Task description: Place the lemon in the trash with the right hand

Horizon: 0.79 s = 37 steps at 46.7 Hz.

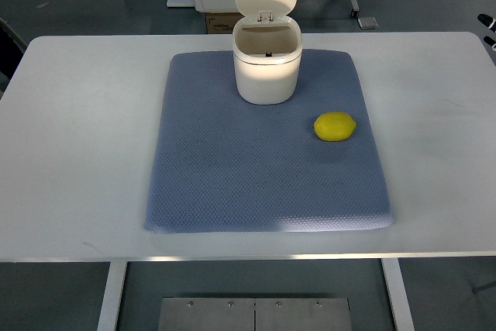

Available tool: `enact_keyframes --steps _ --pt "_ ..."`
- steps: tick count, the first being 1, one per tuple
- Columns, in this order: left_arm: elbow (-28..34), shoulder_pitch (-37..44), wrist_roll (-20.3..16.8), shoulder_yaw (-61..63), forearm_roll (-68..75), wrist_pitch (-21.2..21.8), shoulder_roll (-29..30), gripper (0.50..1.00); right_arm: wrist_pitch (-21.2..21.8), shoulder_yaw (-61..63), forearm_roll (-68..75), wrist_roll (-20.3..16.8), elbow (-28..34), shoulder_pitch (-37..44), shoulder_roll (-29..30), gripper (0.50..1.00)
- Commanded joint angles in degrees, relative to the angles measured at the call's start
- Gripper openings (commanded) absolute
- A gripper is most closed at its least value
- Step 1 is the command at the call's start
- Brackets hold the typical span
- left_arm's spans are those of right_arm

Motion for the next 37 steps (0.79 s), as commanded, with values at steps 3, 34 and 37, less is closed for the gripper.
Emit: enact_keyframes --steps 3,34,37 --pt "0.0 0.4 -0.8 -0.1 -0.4 -0.1 0.0 1.000 0.0 -0.1 0.0 0.0 0.0 -0.2 0.2 1.000" --pt "0.0 -2.8 -2.2 0.1 -0.1 -0.1 0.0 1.000 0.0 0.0 0.0 0.6 0.0 -1.2 0.6 1.000" --pt "0.0 -2.8 -2.2 0.1 -0.1 -0.1 0.0 1.000 0.0 0.1 0.1 1.3 0.0 -1.9 0.6 1.000"
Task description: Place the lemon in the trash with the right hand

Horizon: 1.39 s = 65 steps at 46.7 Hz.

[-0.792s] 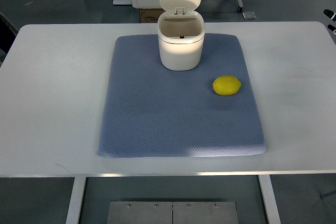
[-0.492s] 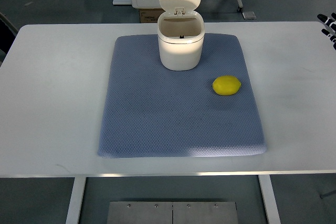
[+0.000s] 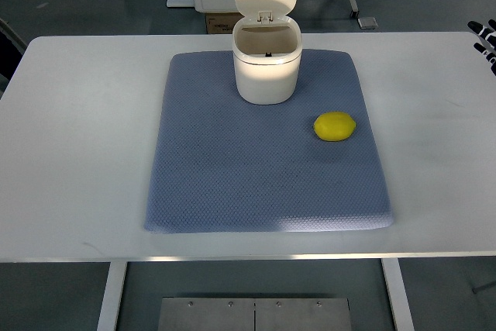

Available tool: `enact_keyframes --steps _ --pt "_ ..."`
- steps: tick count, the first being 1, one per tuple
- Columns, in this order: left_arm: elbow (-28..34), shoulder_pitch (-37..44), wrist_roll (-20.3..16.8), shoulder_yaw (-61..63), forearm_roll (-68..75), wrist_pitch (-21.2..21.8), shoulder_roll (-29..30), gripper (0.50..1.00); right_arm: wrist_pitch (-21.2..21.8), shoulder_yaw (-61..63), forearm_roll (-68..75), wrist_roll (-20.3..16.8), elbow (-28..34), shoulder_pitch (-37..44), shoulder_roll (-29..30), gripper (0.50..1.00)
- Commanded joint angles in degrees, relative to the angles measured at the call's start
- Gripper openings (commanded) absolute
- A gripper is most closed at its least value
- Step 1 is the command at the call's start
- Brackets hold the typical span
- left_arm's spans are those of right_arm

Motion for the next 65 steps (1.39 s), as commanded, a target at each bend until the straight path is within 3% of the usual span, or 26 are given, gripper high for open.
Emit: enact_keyframes --steps 1,6,17,39,54,65 --pt "0.0 0.0 0.0 0.0 0.0 0.0 0.0 1.000 -0.1 0.1 0.0 0.8 -0.1 -0.6 -0.1 1.000" --pt "0.0 0.0 0.0 0.0 0.0 0.0 0.0 1.000 -0.9 0.1 0.0 2.8 -0.7 -0.5 -0.1 1.000" --pt "0.0 0.0 0.0 0.0 0.0 0.0 0.0 1.000 -0.9 0.3 0.1 1.6 -4.7 0.1 2.6 1.000" --pt "0.0 0.0 0.0 0.0 0.0 0.0 0.0 1.000 0.7 0.2 0.1 2.5 -4.4 0.0 3.5 1.000" --pt "0.0 0.0 0.0 0.0 0.0 0.0 0.0 1.000 2.6 -6.6 -10.4 13.4 -2.7 -0.4 2.7 1.000" --pt "0.0 0.0 0.0 0.0 0.0 0.0 0.0 1.000 2.6 -12.3 -15.0 17.1 -0.5 -0.4 0.3 1.000"
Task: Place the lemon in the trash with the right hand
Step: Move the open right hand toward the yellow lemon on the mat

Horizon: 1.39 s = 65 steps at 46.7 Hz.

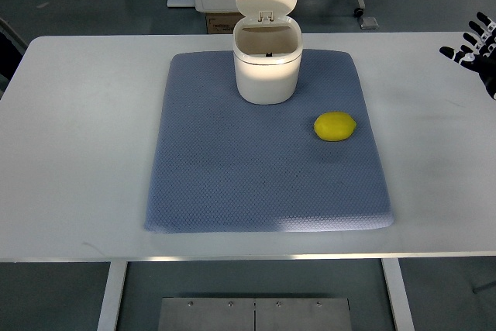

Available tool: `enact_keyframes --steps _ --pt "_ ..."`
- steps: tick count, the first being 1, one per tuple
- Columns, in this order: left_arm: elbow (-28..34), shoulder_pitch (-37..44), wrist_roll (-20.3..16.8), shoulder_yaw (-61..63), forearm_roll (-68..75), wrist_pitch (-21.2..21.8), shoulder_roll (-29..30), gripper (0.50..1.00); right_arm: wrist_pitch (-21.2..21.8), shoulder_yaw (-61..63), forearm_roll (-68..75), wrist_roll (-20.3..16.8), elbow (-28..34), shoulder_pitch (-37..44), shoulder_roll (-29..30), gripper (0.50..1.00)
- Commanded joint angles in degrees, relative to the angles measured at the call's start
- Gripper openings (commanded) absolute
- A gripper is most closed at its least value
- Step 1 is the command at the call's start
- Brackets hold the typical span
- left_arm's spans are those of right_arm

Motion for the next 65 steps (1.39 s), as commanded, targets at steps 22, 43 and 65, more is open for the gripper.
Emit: enact_keyframes --steps 22,43,65 --pt "0.0 0.0 0.0 0.0 0.0 0.0 0.0 1.000 -1.9 -9.9 -16.0 8.0 21.4 0.1 -10.4 1.000" --pt "0.0 0.0 0.0 0.0 0.0 0.0 0.0 1.000 -17.8 -25.5 -29.8 8.0 26.2 5.0 -10.8 1.000" --pt "0.0 0.0 0.0 0.0 0.0 0.0 0.0 1.000 -22.1 -35.6 -29.9 8.0 31.8 12.7 -8.1 1.000"
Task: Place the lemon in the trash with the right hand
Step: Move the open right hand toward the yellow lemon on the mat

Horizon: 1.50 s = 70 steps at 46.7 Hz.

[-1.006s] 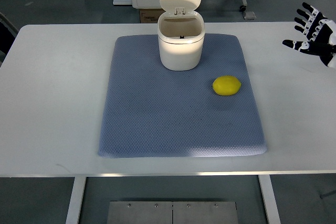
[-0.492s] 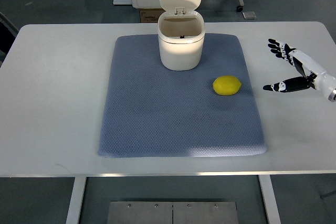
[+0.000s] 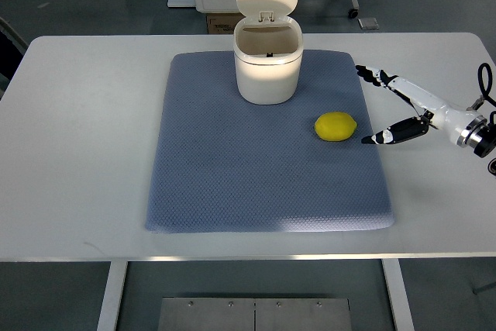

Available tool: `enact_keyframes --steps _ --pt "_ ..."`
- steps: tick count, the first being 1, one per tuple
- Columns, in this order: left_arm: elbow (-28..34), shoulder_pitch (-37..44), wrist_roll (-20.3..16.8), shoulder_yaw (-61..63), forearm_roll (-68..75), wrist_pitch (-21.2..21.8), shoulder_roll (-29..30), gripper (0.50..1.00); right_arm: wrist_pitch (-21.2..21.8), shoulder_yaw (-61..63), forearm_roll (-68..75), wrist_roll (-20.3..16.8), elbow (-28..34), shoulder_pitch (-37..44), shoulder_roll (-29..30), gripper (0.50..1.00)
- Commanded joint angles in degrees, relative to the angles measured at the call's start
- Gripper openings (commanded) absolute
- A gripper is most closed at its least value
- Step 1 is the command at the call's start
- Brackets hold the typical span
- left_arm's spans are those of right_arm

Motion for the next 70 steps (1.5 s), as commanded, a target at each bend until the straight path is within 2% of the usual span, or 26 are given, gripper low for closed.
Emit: enact_keyframes --steps 1,5,10,24,43,48,64,70 --pt "0.0 0.0 0.0 0.0 0.0 0.0 0.0 1.000 0.0 -0.1 0.0 0.0 -0.1 0.0 0.9 1.000" --pt "0.0 0.0 0.0 0.0 0.0 0.0 0.0 1.000 0.0 -0.3 -0.7 0.0 -0.3 -0.1 2.1 1.000" --pt "0.0 0.0 0.0 0.0 0.0 0.0 0.0 1.000 -0.4 -2.7 -0.8 -1.9 -0.9 0.6 3.7 1.000" --pt "0.0 0.0 0.0 0.0 0.0 0.0 0.0 1.000 -6.5 -7.7 -0.7 -6.1 -4.3 1.3 9.6 1.000" --pt "0.0 0.0 0.0 0.0 0.0 0.0 0.0 1.000 -6.6 -7.9 -0.6 -9.1 -7.6 1.4 12.6 0.998" --pt "0.0 0.0 0.0 0.0 0.0 0.0 0.0 1.000 -6.5 -7.8 -0.2 -9.9 -9.5 1.5 13.9 0.983" --pt "0.0 0.0 0.0 0.0 0.0 0.0 0.0 1.000 -6.4 -7.8 0.1 -11.6 -9.5 1.7 14.1 0.945" --pt "0.0 0.0 0.0 0.0 0.0 0.0 0.0 1.000 -6.4 -7.8 0.1 -11.8 -9.5 1.9 14.1 0.895"
